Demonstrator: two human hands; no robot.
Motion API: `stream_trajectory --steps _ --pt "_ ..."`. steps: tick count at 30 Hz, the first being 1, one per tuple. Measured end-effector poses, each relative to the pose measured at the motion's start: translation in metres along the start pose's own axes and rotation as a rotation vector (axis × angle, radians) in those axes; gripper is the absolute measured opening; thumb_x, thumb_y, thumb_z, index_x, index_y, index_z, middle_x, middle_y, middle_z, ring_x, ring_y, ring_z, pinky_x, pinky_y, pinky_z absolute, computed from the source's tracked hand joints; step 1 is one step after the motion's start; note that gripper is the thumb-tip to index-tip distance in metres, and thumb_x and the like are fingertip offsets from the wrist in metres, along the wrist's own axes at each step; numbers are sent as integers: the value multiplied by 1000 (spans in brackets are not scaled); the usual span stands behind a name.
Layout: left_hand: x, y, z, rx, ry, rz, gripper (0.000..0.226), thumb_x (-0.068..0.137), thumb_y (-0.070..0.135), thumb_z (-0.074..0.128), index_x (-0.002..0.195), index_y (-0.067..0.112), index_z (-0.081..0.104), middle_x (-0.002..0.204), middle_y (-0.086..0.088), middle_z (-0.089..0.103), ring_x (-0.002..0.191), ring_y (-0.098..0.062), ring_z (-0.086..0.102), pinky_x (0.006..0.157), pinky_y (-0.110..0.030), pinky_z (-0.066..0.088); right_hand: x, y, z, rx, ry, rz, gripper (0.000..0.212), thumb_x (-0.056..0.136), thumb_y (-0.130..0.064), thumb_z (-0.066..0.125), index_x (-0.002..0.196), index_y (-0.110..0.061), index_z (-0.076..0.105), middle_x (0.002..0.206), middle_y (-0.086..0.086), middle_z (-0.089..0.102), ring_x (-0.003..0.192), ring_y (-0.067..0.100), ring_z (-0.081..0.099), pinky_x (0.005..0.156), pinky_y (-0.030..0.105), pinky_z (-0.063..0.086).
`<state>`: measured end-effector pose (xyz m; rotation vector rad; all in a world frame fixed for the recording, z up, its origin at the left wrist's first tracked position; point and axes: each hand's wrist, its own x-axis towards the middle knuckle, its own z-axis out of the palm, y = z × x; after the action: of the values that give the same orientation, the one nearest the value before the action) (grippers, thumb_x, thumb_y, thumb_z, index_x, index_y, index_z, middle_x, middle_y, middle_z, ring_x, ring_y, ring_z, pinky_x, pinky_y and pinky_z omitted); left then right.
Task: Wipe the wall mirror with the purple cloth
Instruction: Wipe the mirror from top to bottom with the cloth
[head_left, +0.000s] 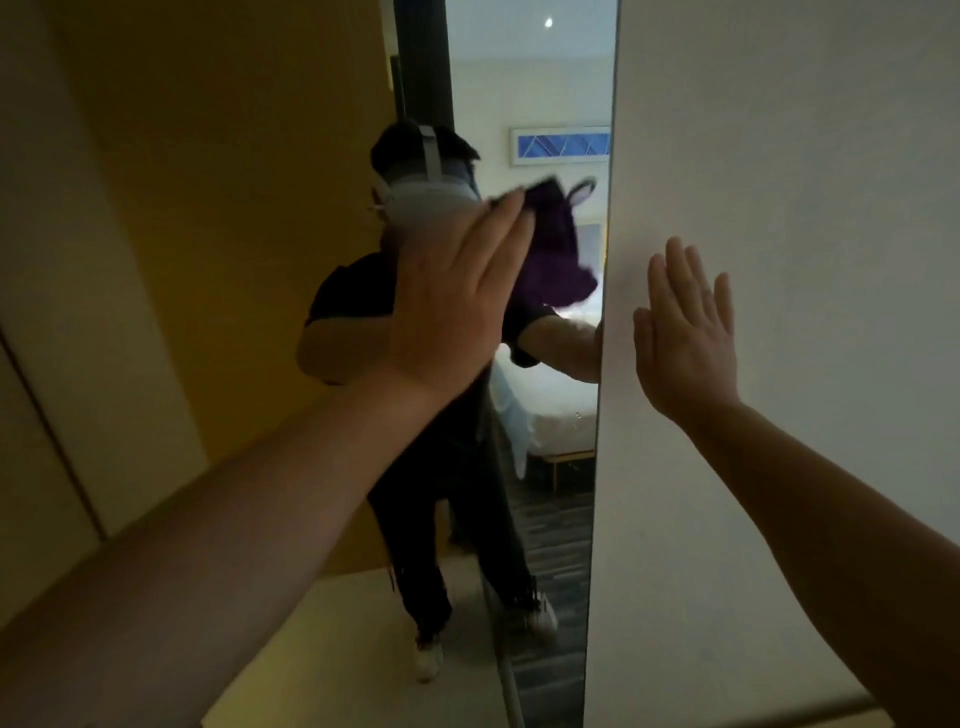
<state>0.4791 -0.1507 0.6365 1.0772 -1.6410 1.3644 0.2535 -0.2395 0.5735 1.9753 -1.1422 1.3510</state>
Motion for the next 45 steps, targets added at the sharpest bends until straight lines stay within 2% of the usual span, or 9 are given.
stream_trajectory --steps 4,10,13,17,22,26,33,38,45 --pt "51 9 19 121 -85 -36 51 96 16 52 145 11 42 153 -10 40 141 -30 35 110 -47 33 10 17 9 -44 -12 -68 55 107 -34 19 154 -7 19 163 15 13 151 26 2 122 52 2" --pt "11 51 46 172 -156 -32 54 101 32 42 150 8 35 157 -13 31 146 -31 26 117 -51 23 10 42 42 -43 24 -279 56 105 -31 32 156 -8 21 163 15 13 151 26 -2 123 50 -1" --pt "-44 85 64 182 -134 124 49 101 26 42 146 7 42 155 -12 37 143 -31 34 112 -50 33 7 60 58 -31 143 -346 62 102 -34 52 153 -8 29 161 15 19 150 26 6 122 50 5" --pt "-136 117 81 161 -133 181 47 99 25 48 144 11 46 153 -10 40 142 -30 36 113 -47 32 -3 67 72 -18 264 -356 53 108 -35 33 152 -6 29 159 17 25 149 33 17 122 49 3" --pt "-277 149 86 221 -343 340 59 96 33 48 151 14 35 158 -5 28 148 -29 21 118 -45 18 -5 66 76 2 319 -323 49 108 -25 38 153 -8 29 160 15 27 148 34 21 121 47 2" --pt "-285 151 86 195 -345 322 52 102 31 41 151 17 36 158 -4 32 145 -25 30 114 -42 27 -4 61 73 9 269 -289 49 108 -26 36 153 -9 27 160 14 25 149 34 19 121 48 3" --pt "-243 145 52 23 -414 238 45 98 29 56 141 19 47 145 -1 48 127 -22 49 99 -37 37 -26 31 52 144 35 -74 53 107 -30 25 156 -10 18 164 12 14 152 27 5 123 48 1" --pt "-209 103 6 56 -316 58 33 104 14 40 135 16 52 139 -2 57 120 -22 58 93 -37 41 -63 7 31 258 -7 23 55 107 -33 20 154 -6 21 162 14 17 150 17 1 123 50 4" --pt "-196 49 -80 153 -321 -38 32 105 12 41 130 12 61 138 -4 58 121 -23 58 92 -39 46 -98 -75 7 347 -201 -138 56 106 -36 19 156 -11 21 165 7 7 153 21 0 123 51 2"
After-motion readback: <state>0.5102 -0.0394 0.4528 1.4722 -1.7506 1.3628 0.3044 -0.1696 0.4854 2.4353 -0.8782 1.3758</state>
